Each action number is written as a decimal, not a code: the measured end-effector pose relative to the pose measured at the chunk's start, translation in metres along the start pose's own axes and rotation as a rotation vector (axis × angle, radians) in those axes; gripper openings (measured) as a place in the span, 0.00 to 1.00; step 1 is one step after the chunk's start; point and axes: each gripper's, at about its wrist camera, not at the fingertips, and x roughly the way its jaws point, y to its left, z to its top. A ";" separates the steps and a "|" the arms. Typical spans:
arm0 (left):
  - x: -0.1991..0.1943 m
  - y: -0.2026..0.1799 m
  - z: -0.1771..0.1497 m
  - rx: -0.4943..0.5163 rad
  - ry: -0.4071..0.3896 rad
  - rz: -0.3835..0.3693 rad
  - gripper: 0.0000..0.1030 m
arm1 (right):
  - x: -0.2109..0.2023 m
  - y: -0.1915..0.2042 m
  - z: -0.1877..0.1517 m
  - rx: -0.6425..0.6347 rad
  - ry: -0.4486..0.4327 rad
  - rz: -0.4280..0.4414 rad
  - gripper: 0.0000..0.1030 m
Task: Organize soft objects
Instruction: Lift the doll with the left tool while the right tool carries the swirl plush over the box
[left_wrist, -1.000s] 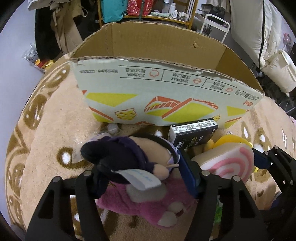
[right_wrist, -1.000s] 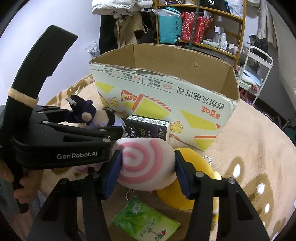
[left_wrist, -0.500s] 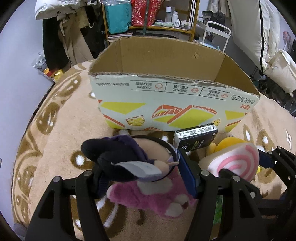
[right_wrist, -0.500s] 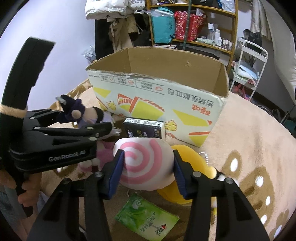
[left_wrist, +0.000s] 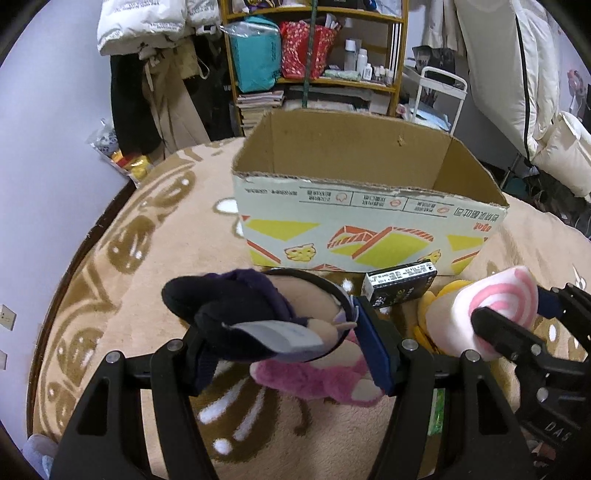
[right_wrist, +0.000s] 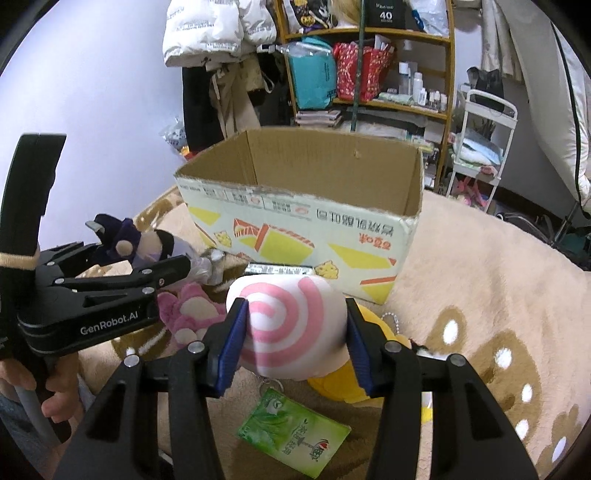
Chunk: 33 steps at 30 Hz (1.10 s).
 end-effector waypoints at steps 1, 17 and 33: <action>-0.004 0.001 -0.001 -0.001 -0.012 0.005 0.63 | -0.002 0.000 0.000 0.001 -0.007 -0.001 0.52; -0.079 0.011 -0.007 -0.012 -0.321 0.122 0.63 | -0.046 -0.001 0.008 0.048 -0.167 -0.017 0.46; -0.107 -0.007 0.025 0.074 -0.502 0.064 0.63 | -0.061 -0.010 0.036 0.071 -0.283 -0.009 0.38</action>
